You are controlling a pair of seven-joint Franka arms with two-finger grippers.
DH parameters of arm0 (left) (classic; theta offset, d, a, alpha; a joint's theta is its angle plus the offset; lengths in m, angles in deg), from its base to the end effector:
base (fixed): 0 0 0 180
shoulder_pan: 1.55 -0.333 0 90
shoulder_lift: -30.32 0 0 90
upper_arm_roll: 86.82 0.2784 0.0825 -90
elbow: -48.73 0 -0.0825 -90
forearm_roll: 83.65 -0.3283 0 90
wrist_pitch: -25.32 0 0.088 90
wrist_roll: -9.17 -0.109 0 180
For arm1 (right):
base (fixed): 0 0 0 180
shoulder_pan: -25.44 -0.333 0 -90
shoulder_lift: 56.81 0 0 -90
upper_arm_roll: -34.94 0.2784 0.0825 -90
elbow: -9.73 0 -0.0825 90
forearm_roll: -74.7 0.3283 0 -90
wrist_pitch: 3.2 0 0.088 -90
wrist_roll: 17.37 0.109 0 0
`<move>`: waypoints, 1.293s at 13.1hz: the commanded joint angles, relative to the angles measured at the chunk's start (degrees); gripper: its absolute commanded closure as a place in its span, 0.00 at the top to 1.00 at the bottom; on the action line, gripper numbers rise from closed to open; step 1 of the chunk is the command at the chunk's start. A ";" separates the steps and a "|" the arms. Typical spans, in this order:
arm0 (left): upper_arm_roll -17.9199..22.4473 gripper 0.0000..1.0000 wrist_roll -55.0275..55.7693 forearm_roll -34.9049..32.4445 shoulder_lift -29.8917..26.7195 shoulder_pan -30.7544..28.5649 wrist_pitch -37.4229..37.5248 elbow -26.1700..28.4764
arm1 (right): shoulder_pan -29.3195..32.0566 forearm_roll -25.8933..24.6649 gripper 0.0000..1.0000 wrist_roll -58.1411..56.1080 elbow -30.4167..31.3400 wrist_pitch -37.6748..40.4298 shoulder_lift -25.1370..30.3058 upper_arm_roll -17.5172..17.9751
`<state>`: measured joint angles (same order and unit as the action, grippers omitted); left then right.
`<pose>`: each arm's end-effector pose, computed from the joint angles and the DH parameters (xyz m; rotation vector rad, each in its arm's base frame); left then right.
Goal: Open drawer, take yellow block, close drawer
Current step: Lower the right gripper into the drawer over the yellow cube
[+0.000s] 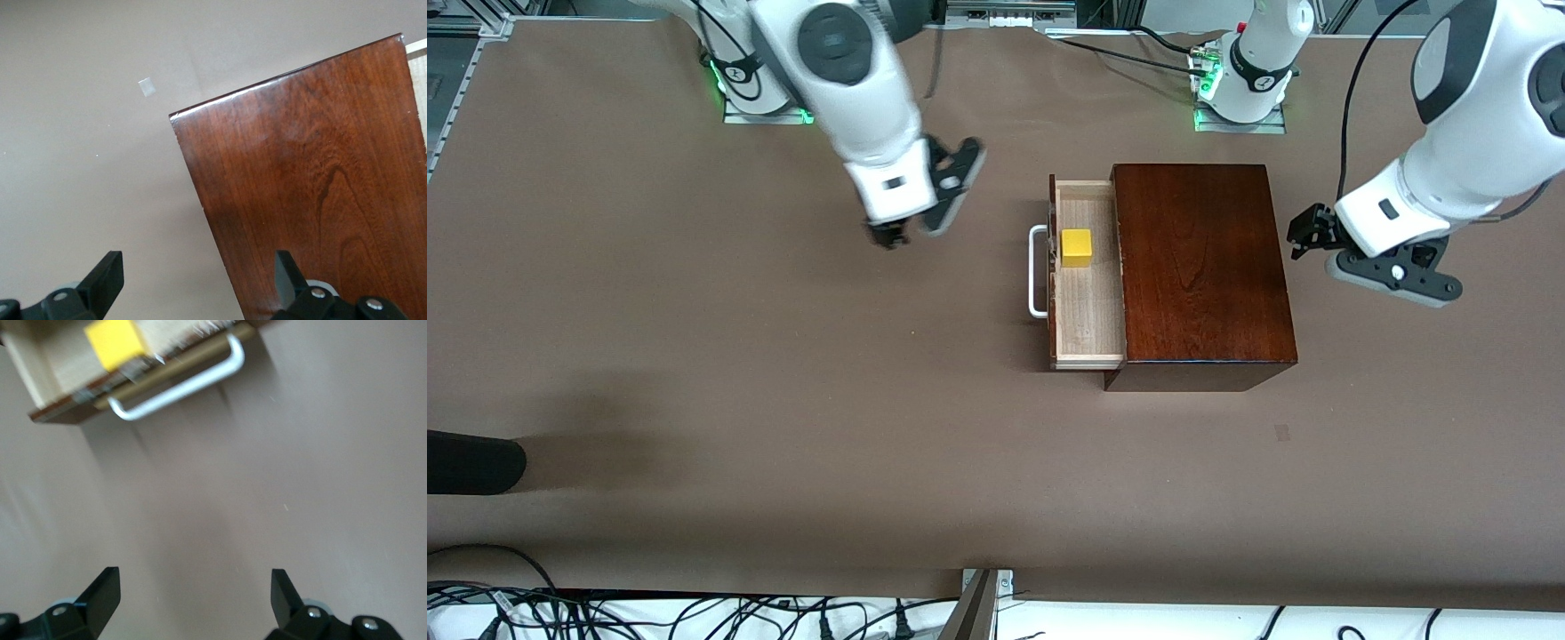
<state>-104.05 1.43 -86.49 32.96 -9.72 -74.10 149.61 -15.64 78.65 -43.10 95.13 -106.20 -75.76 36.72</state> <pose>0.5081 -0.0739 0.4968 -3.0684 0.4688 0.1072 0.4317 0.4057 0.4574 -2.5503 -1.7062 0.0532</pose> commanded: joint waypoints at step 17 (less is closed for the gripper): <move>-0.17 1.00 -0.88 -0.68 0.09 0.17 -1.30 -0.51 | -13.67 -7.28 1.00 -4.41 -21.42 -15.38 -25.95 -0.81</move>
<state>-104.13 1.34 -86.49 32.98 -9.76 -75.31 149.74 -28.28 72.44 -46.66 76.29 -120.61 -99.48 36.35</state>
